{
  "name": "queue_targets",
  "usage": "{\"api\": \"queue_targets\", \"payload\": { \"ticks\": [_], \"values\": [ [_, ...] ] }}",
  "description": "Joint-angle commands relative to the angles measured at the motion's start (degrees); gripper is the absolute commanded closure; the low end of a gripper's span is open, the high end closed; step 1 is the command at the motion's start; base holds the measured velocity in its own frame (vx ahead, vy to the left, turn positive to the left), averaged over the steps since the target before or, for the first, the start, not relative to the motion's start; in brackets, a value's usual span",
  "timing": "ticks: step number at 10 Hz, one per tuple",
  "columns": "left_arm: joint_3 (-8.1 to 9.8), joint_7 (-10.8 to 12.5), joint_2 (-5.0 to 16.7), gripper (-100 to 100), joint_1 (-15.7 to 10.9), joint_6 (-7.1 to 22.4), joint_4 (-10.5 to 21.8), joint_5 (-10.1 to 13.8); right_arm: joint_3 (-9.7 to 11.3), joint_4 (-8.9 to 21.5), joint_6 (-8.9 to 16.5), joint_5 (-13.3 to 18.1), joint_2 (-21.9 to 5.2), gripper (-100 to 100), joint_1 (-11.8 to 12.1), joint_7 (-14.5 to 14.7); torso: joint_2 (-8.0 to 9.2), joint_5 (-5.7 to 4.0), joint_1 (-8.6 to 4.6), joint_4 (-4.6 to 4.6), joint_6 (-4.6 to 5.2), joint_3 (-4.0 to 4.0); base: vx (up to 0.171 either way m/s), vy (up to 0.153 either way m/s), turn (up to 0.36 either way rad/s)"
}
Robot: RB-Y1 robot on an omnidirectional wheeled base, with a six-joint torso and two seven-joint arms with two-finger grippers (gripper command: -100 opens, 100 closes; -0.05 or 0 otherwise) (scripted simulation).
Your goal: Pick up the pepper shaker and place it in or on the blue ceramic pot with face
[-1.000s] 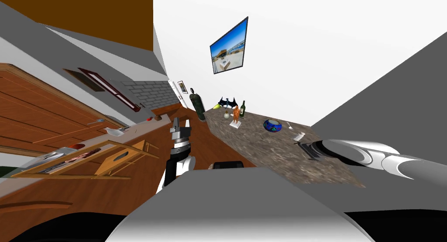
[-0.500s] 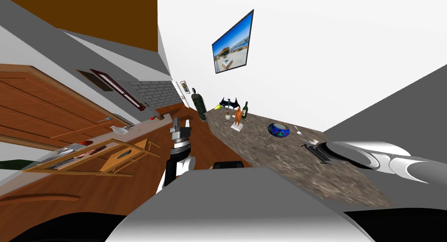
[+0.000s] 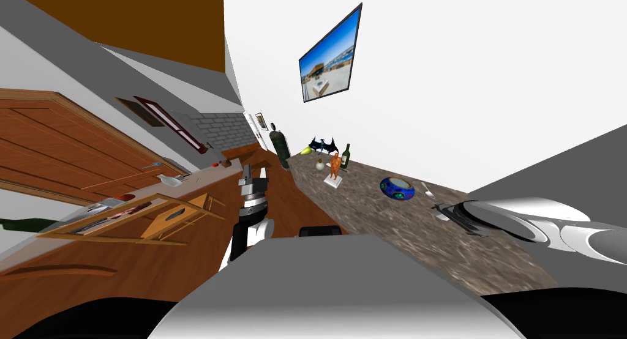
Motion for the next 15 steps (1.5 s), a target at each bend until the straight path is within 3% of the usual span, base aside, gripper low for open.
{"api": "queue_targets", "payload": {
  "ticks": [1, 3, 4, 5, 7, 8, 12, 13, 14, 15],
  "values": [
    [0.00, 0.00, 0.00, 0, 0.00, 0.00, 0.00, 0.00, -0.13, 0.61, -0.17, 2.17, -0.43, -100, 0.58, -0.37, 0.00, 0.00, 0.00, 0.00, 0.00, 0.00, 0.104, -0.093, 0.038],
    [0.00, 0.00, 0.00, 0, 0.00, 0.00, 0.00, 0.00, 0.18, 1.08, -0.51, 2.23, -0.19, -100, -0.26, 0.00, -0.08, -0.03, -0.13, -0.02, 0.00, -0.05, 0.083, -0.068, 0.022],
    [0.00, 0.00, 0.00, 0, 0.00, 0.00, 0.00, 0.00, 0.12, 1.06, -0.48, 2.30, -0.26, 0, -0.17, -0.07, 0.09, -0.01, 0.03, 0.01, 0.01, 0.04, 0.009, -0.008, 0.002],
    [0.00, 0.00, 0.00, 0, -0.01, 0.00, 0.00, 0.00, 0.99, 2.25, 1.35, 3.63, 1.51, -100, 0.16, -0.23, 0.24, 0.03, 0.16, 0.05, 0.01, 0.14, 0.041, -0.039, 0.049],
    [0.00, 0.00, 0.00, 0, 0.00, 0.00, 0.00, 0.00, 1.18, 2.56, 1.18, 3.72, 1.76, -100, -0.17, 0.01, 0.19, 0.00, 0.05, 0.04, 0.02, 0.11, 0.035, -0.032, 0.024],
    [0.00, 0.00, 0.00, 0, -0.01, 0.00, 0.00, 0.00, 1.21, 2.61, 1.45, 3.79, 1.84, 100, -0.10, -0.03, 0.26, 0.02, 0.14, 0.06, 0.01, 0.15, 0.000, 0.000, 0.000],
    [-0.01, 0.00, -0.01, 0, -0.01, 0.00, 0.00, 0.00, 1.21, 2.61, 1.42, 3.79, 1.81, 100, -0.10, 0.00, 0.32, 0.01, 0.20, 0.08, 0.01, 0.19, 0.000, 0.000, 0.003],
    [-0.01, 0.00, -0.01, 0, -0.01, 0.00, 0.00, 0.00, 1.21, 2.61, 1.41, 3.79, 1.81, 0, -0.10, -0.01, 0.33, 0.02, 0.20, 0.08, 0.00, 0.19, 0.000, 0.000, 0.000],
    [-0.01, 0.00, -0.01, 0, -0.01, 0.00, 0.00, 0.00, 0.25, 1.23, -0.22, 2.48, 0.00, 100, -0.14, -0.09, 0.33, 0.02, 0.21, 0.08, 0.00, 0.19, -0.045, 0.032, -0.064],
    [-0.01, 0.00, -0.01, 0, -0.01, 0.00, 0.00, 0.00, 0.97, 2.28, 0.61, 3.19, 1.12, 100, -0.73, 0.23, 0.45, 0.07, 0.34, 0.11, 0.02, 0.26, -0.027, 0.020, -0.014]
  ]
}}
